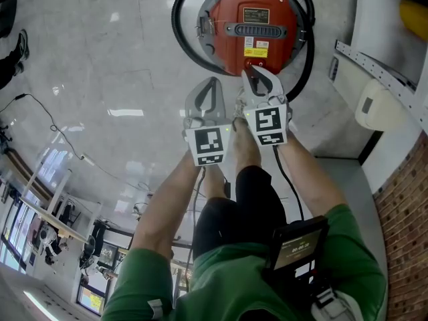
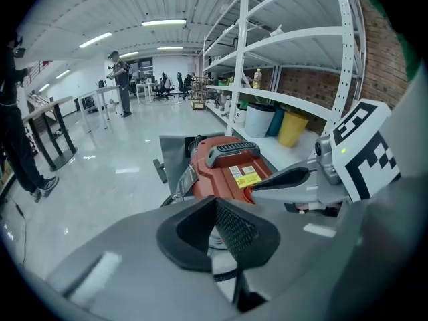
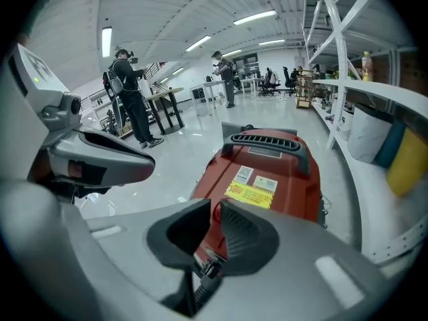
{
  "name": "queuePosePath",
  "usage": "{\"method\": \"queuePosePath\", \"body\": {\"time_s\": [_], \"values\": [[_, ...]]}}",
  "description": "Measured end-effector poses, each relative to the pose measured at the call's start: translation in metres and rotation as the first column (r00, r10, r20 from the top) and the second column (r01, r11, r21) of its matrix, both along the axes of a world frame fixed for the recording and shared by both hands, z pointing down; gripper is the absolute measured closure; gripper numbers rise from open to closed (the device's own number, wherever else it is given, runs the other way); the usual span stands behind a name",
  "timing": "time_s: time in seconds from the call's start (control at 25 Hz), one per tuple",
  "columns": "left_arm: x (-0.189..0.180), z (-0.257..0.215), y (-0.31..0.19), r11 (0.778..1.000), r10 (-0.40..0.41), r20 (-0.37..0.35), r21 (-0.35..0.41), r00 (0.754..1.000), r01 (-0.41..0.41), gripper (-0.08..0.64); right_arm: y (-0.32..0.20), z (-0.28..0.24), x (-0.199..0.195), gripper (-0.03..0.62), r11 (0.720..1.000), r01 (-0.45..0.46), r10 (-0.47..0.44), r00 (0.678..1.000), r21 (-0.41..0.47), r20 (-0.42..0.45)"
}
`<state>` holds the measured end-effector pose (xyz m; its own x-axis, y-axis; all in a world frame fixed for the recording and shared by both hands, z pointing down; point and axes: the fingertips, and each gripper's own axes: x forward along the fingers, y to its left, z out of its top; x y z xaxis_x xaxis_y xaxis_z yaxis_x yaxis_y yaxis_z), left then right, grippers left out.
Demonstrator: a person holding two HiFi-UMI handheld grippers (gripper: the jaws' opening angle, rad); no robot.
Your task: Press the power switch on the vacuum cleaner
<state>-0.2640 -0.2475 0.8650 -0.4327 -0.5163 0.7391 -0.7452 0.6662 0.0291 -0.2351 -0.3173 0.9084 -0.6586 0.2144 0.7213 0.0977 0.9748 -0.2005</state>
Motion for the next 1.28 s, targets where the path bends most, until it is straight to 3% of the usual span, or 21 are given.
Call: {"method": "queuePosePath", "body": {"time_s": [0.56,1.04,1.28], "values": [[0.001,0.004,0.002,1.0,-0.002,-0.008,-0.006,1.0,0.002,0.554,0.001,0.002,0.0,0.557,0.998,0.021,-0.019,0.999,0.057,-0.04],[0.001,0.005,0.003,1.0,-0.013,-0.008,-0.015,1.0,0.013,0.554,0.009,0.012,0.001,0.541,0.973,0.127,-0.104,0.987,0.192,-0.124],[0.0,0.004,0.004,1.0,-0.016,-0.002,-0.018,1.0,0.016,0.554,0.01,0.013,0.001,0.541,0.971,0.138,-0.111,0.984,0.197,-0.143]]}}
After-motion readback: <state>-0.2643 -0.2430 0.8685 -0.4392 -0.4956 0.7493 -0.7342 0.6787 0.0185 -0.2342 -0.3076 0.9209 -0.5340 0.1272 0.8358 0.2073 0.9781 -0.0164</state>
